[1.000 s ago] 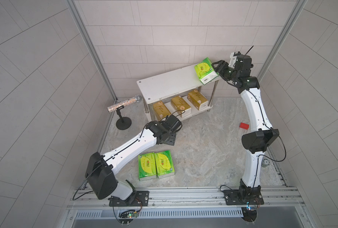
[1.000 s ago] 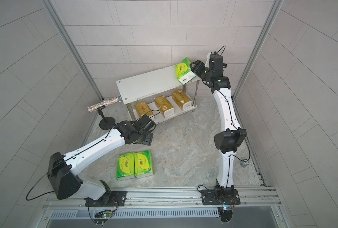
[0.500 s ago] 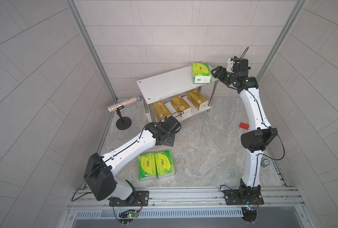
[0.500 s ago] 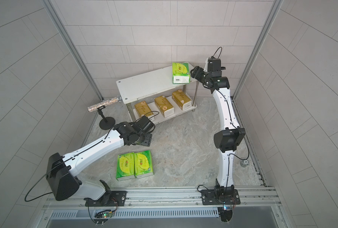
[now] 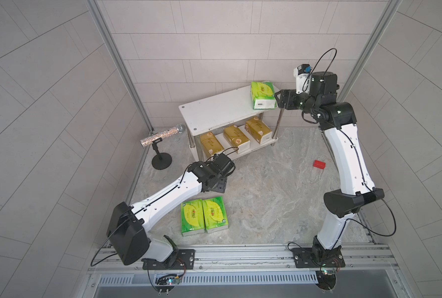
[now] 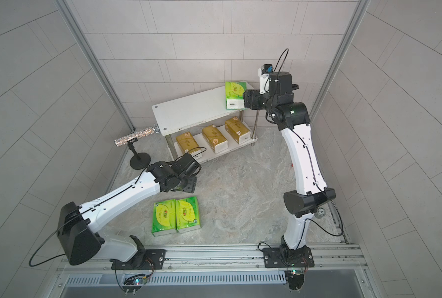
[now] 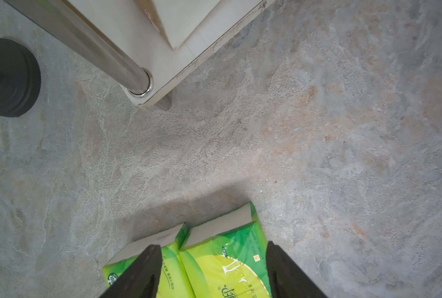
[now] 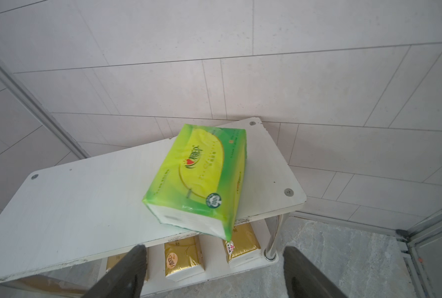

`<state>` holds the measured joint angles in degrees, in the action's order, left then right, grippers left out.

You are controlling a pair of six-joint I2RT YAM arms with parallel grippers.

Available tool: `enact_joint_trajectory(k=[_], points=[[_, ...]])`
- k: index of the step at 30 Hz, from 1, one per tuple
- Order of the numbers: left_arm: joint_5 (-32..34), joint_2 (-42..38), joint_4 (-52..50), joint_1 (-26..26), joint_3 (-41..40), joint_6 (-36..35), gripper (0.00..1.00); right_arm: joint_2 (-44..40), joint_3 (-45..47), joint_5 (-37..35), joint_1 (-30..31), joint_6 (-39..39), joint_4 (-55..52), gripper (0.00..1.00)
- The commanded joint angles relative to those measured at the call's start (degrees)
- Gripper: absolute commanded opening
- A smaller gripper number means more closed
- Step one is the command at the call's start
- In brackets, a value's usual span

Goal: Place the tissue boxes on the shelf by color
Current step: Place a box of tissues on the shelf.

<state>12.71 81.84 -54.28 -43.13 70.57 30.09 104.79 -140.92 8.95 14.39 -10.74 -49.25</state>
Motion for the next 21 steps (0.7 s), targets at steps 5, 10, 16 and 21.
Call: enact_joint_trajectory(k=[5, 10, 16, 21], points=[[-0.4, -2.6, -0.5, 0.3, -2.5, 0.7, 0.72, 1.5, 1.3, -14.2, 8.9, 12.2, 1.6, 0.90], [-0.3, -4.0, -0.8, 0.3, -4.0, 0.8, 0.72, 5.4, -0.4, -17.0, 10.7, 14.1, 3.9, 0.90], [0.0, -4.4, -1.2, 0.4, -4.4, 0.8, 0.72, 8.6, -2.4, -17.5, 11.6, 14.5, 6.2, 0.90], [0.4, -3.9, -1.1, 0.4, -3.7, 0.7, 0.72, 10.8, -2.8, -23.5, 13.1, 18.1, 8.5, 0.94]])
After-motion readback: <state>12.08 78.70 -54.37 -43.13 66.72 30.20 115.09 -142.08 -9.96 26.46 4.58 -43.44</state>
